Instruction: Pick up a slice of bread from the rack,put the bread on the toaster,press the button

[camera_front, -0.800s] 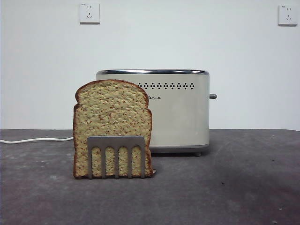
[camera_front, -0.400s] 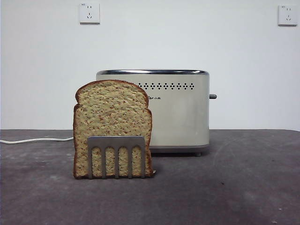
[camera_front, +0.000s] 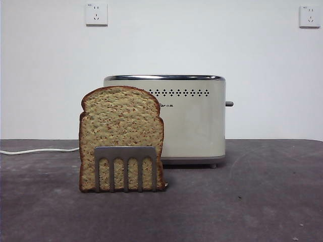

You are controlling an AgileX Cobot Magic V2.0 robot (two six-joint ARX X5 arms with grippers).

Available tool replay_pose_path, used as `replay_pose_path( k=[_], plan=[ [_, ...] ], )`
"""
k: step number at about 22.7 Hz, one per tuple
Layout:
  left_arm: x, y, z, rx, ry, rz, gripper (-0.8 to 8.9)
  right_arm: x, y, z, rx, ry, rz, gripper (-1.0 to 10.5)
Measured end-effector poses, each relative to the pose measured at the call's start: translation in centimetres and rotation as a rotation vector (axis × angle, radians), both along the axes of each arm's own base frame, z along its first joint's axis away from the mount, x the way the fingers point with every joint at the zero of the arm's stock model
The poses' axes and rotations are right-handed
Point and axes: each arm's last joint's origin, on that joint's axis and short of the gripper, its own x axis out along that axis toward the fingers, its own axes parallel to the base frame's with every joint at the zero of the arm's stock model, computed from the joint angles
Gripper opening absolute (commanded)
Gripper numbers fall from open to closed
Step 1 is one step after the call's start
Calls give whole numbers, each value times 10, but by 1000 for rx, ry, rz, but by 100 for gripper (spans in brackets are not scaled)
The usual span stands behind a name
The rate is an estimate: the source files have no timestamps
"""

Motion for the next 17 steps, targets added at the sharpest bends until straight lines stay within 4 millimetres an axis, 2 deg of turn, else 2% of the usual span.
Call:
replay_pose_path(
  k=[6, 7, 8, 9, 10, 14, 17],
  plan=[
    [1, -2, 4, 41, -3, -55, 21, -4, 1, 5, -47, -10, 42, -12],
    [1, -2, 4, 44, -5, -62, 149, -4, 1, 5, -50, -7, 44, -12],
    [1, -3, 4, 45, -6, -66, 320, -4, 1, 5, -51, -7, 44, -12],
    [1, -3, 4, 46, -7, -71, 533, -3, 1, 4, -53, -5, 45, -12],
    [2, -3, 4, 47, -6, -76, 592, -3, 1, 4, -53, -5, 46, -12],
    [11, -7, 8, 77, 12, -88, 594, -3, 1, 4, -59, -8, 50, -12],
    [23, -15, 22, 118, -11, -166, 594, -3, 1, 4, -61, -9, 51, -12]
  ],
)
